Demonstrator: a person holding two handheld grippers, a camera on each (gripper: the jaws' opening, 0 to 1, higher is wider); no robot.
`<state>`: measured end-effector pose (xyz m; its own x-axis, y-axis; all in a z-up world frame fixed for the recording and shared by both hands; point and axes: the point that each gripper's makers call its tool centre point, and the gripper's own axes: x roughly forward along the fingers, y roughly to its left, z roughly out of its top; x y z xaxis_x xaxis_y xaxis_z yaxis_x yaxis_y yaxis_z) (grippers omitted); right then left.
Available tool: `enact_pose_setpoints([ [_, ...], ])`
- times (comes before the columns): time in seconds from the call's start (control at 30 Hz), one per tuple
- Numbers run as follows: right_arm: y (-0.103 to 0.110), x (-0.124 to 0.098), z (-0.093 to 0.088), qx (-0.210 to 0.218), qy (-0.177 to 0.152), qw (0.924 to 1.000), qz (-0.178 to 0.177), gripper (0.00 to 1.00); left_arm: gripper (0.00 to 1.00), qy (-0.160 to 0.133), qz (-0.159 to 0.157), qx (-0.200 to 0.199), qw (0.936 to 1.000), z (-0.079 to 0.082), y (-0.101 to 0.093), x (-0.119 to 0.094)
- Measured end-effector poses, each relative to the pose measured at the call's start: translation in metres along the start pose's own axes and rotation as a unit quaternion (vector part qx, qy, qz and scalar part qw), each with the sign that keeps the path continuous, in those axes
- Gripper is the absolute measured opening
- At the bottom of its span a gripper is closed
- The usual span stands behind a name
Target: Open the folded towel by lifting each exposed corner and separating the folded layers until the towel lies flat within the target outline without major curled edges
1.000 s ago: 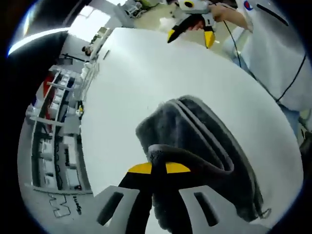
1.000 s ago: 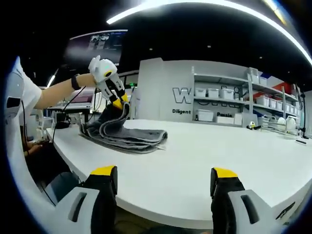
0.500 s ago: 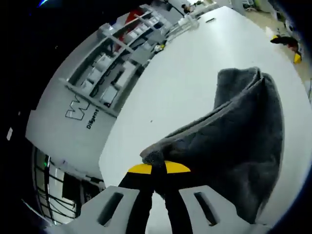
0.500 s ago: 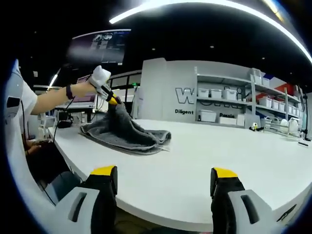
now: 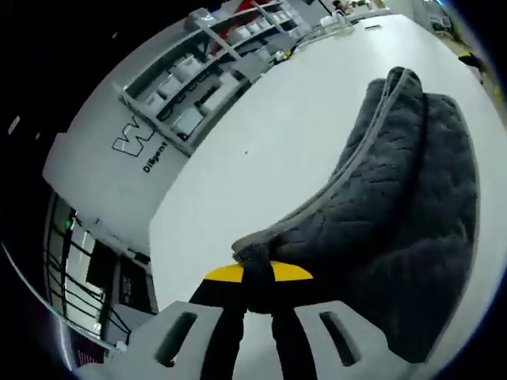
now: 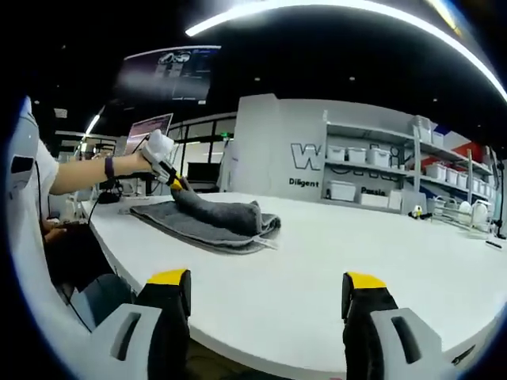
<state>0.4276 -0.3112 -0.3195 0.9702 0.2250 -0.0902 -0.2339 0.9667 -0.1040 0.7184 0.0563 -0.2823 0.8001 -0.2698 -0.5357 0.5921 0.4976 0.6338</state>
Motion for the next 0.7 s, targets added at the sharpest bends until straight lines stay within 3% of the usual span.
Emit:
enact_pose_setpoints([
  [0.13, -0.003, 0.008, 0.014, -0.021, -0.004, 0.9994, 0.028, 0.78, 0.36, -0.021, 0.023, -0.048, 0.9984, 0.007, 0.0, -0.019],
  [0.2, -0.003, 0.014, 0.024, -0.041, -0.006, 0.9978, 0.051, 0.78, 0.41, -0.032, 0.028, -0.063, 0.9971, 0.008, -0.001, -0.027],
  [0.3, -0.001, 0.027, 0.044, -0.083, -0.005, 0.9925, 0.089, 0.78, 0.55, -0.037, 0.046, -0.071, 0.9958, 0.008, -0.008, -0.052],
  [0.37, 0.003, 0.034, 0.057, -0.091, -0.012, 0.9889, 0.117, 0.76, 0.59, -0.069, 0.05, -0.086, 0.9927, 0.013, -0.024, -0.078],
  [0.43, 0.009, 0.042, 0.066, -0.107, -0.01, 0.9831, 0.148, 0.75, 0.62, -0.088, 0.017, -0.139, 0.9861, 0.011, -0.043, -0.093],
  [0.47, 0.012, 0.047, 0.068, -0.113, -0.005, 0.9806, 0.16, 0.75, 0.65, -0.113, -0.012, -0.171, 0.9787, 0.012, -0.056, -0.102],
  [0.53, 0.019, 0.057, 0.073, -0.135, 0.004, 0.9731, 0.187, 0.75, 0.71, -0.144, -0.04, -0.213, 0.9657, 0.011, -0.07, -0.111],
  [0.63, 0.033, 0.075, 0.071, -0.158, 0.022, 0.9596, 0.232, 0.75, 0.74, -0.181, -0.021, -0.23, 0.9559, 0.001, -0.078, -0.126],
  [0.7, 0.041, 0.086, 0.066, -0.169, 0.037, 0.9503, 0.259, 0.75, 0.76, -0.185, -0.02, -0.245, 0.9515, -0.009, -0.086, -0.133],
])
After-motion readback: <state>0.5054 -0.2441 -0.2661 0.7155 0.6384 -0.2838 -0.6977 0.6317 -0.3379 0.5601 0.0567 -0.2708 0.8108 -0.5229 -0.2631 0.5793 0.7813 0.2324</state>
